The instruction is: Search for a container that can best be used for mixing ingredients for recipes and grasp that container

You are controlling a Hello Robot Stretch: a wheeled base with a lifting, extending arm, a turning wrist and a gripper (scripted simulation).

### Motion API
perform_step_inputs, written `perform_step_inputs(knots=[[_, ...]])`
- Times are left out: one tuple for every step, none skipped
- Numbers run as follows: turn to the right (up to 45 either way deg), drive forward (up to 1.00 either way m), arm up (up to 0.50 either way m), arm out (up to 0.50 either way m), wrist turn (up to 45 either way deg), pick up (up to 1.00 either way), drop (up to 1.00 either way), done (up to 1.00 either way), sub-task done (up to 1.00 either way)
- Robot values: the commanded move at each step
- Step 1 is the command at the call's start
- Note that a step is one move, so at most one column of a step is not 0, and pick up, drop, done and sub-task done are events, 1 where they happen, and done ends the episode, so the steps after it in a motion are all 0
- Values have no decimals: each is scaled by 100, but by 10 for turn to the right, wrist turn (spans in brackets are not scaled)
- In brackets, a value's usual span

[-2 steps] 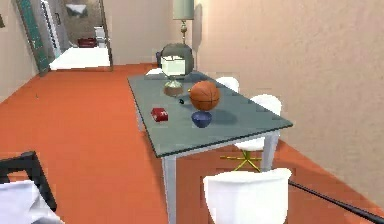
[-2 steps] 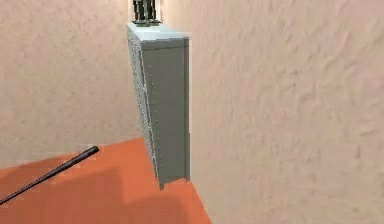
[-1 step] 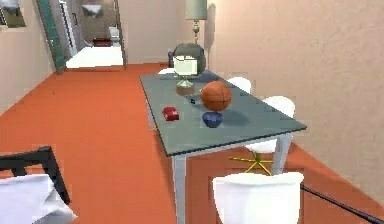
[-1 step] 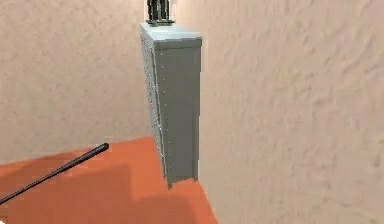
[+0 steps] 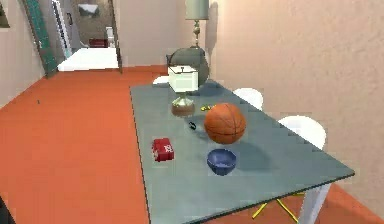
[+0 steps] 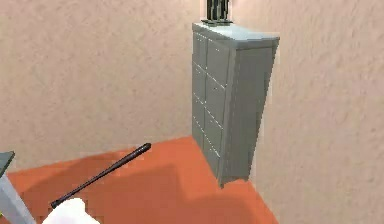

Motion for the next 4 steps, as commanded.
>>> perform_step_inputs(knots=[[-450,0,0,0,0,0,0,0,0],[-300,0,0,0,0,0,0,0,0],[0,0,50,0,0,0,0,0,0],[0,0,38,0,0,0,0,0,0]])
